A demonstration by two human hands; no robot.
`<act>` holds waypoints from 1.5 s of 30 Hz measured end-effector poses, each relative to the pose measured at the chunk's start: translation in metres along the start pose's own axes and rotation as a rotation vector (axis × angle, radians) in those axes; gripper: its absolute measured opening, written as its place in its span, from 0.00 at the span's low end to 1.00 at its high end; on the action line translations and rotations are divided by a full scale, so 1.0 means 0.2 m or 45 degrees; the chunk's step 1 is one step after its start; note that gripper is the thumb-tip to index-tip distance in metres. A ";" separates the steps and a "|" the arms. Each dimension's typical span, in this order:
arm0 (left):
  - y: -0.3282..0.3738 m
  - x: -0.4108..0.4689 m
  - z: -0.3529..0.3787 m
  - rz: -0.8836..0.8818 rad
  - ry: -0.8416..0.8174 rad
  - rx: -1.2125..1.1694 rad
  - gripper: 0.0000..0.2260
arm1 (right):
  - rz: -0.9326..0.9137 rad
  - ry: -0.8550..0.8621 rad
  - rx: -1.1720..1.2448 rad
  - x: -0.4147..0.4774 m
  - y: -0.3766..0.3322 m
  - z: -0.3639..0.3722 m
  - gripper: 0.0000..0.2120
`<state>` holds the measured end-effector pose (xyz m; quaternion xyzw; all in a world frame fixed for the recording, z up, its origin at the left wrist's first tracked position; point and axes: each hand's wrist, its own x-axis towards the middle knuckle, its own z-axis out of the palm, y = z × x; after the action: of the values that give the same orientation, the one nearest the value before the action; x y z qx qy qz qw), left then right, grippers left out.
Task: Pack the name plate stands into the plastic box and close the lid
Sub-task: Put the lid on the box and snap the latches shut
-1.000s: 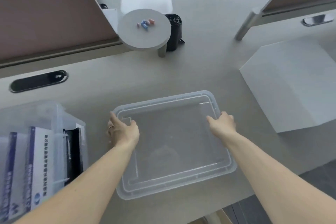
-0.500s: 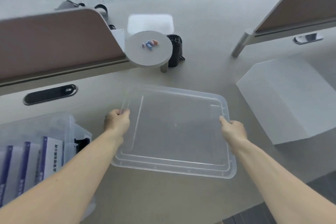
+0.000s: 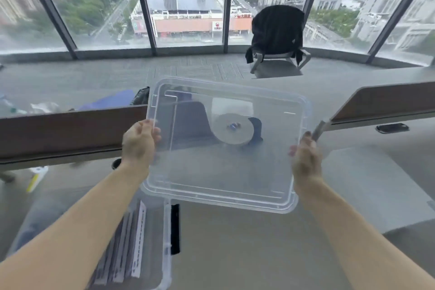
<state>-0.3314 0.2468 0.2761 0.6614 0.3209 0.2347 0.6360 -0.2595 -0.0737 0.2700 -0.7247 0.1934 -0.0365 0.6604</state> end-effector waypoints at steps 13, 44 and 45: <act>0.28 0.22 -1.52 -0.173 -0.028 -0.553 0.16 | 0.352 -0.774 0.617 -0.79 -0.30 0.83 0.25; -0.39 0.31 -1.92 -0.289 -0.021 0.942 0.11 | -0.385 -0.549 -1.012 -1.04 0.25 1.08 0.10; -0.41 0.28 -1.90 -0.298 -0.021 1.000 0.13 | -0.357 -0.550 -1.031 -1.04 0.30 1.08 0.09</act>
<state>-0.5755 0.5489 0.2202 0.8148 0.4541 0.0151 0.3601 -0.3988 0.1951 0.2278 -0.9338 -0.0493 0.1045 0.3387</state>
